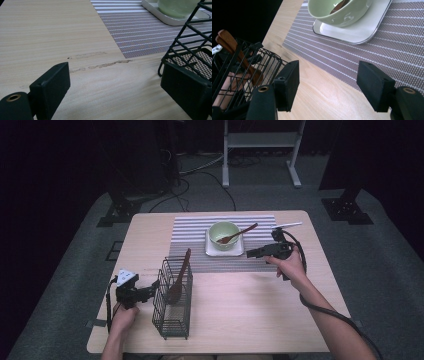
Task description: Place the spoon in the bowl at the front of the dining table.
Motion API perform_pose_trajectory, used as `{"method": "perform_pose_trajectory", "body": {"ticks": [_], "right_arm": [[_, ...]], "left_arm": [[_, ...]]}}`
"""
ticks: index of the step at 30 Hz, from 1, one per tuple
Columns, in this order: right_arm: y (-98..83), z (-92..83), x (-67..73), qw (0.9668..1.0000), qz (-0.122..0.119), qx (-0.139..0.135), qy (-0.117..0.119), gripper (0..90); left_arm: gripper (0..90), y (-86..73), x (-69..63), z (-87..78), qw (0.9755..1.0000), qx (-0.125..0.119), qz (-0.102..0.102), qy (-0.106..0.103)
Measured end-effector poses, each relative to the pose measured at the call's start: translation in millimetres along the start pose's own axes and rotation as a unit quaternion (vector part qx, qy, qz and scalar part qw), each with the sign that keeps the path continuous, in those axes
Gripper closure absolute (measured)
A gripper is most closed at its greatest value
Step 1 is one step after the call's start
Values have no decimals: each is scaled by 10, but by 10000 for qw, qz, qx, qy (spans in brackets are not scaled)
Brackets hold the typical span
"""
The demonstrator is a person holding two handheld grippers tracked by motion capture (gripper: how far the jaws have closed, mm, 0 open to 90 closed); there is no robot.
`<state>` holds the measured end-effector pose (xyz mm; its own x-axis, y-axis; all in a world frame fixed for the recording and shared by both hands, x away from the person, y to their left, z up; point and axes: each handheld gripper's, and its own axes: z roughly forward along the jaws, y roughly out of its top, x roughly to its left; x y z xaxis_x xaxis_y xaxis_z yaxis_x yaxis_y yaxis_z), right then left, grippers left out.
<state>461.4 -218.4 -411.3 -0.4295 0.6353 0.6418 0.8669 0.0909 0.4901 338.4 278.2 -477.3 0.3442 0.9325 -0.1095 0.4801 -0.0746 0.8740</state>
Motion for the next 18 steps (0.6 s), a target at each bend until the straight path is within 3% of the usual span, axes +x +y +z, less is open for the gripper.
{"method": "perform_pose_trajectory", "body": {"ticks": [18], "right_arm": [[-225, 41, 86, 9995, -199, 229, 98, 334]], "left_arm": [[80, 0, -4, 1, 10000, 10, 4, 15]]}}
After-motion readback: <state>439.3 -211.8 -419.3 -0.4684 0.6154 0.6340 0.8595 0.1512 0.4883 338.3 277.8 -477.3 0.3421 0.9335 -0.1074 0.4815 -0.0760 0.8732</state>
